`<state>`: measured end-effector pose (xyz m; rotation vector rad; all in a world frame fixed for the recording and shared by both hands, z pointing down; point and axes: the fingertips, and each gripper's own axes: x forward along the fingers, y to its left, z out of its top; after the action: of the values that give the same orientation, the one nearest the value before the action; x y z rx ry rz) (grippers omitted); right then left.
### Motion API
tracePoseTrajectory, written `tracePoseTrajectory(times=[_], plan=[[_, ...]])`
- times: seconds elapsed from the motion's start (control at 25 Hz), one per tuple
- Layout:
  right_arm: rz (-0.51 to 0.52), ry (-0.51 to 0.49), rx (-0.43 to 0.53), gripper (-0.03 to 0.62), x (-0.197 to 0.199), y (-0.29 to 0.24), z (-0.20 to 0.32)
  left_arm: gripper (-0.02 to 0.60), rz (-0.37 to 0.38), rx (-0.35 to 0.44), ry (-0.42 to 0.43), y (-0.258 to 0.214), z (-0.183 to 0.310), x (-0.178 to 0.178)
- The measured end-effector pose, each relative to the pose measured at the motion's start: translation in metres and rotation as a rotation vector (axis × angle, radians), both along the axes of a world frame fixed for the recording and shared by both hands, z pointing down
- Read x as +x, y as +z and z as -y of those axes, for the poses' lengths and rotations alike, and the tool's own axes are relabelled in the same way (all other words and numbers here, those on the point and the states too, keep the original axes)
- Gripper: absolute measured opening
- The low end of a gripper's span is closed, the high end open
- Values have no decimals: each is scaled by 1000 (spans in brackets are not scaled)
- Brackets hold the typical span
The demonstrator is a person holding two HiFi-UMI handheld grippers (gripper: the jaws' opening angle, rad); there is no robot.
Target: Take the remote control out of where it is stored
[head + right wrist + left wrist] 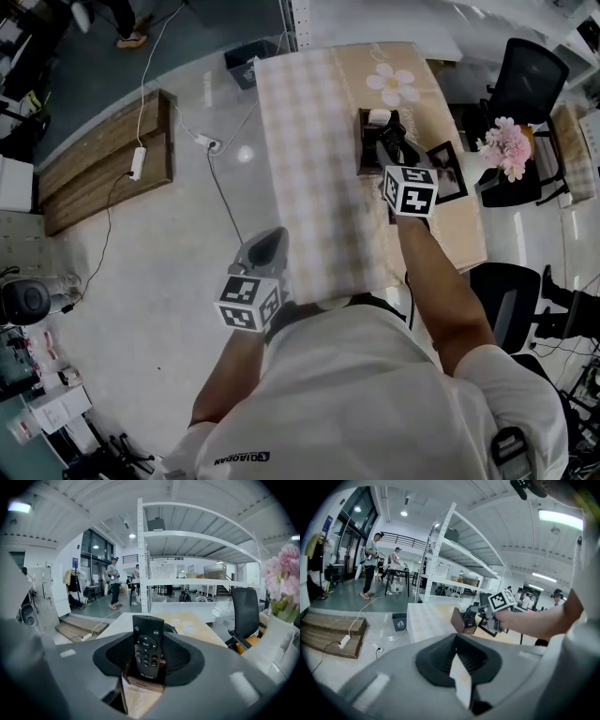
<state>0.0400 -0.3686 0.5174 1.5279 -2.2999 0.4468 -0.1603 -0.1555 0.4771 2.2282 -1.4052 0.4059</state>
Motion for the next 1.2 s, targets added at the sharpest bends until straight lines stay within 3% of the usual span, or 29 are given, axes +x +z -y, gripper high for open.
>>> tracePoseTrajectory(times=[0.28, 0.64, 0.76, 0.96, 1.08, 1.2], plan=[[27, -105, 73, 189, -4, -49, -28, 5, -24, 15, 2, -3, 2, 7], [-85, -365, -33, 189, -16, -27, -87, 4, -24, 30, -12, -2, 6, 2], [-176, -446, -105, 189, -19, -4, -105, 5, -24, 26, -9, -1, 3, 3], [-431, -626, -200, 189, -29, 46, -130, 4, -28, 21, -3, 1, -2, 9], [-576, -703, -185, 189, -40, 68, -137, 5, -29, 20, -2, 0, -5, 10], [-655, -746, -139, 189, -55, 81, -140, 5, -31, 18, -8, 0, -10, 7]])
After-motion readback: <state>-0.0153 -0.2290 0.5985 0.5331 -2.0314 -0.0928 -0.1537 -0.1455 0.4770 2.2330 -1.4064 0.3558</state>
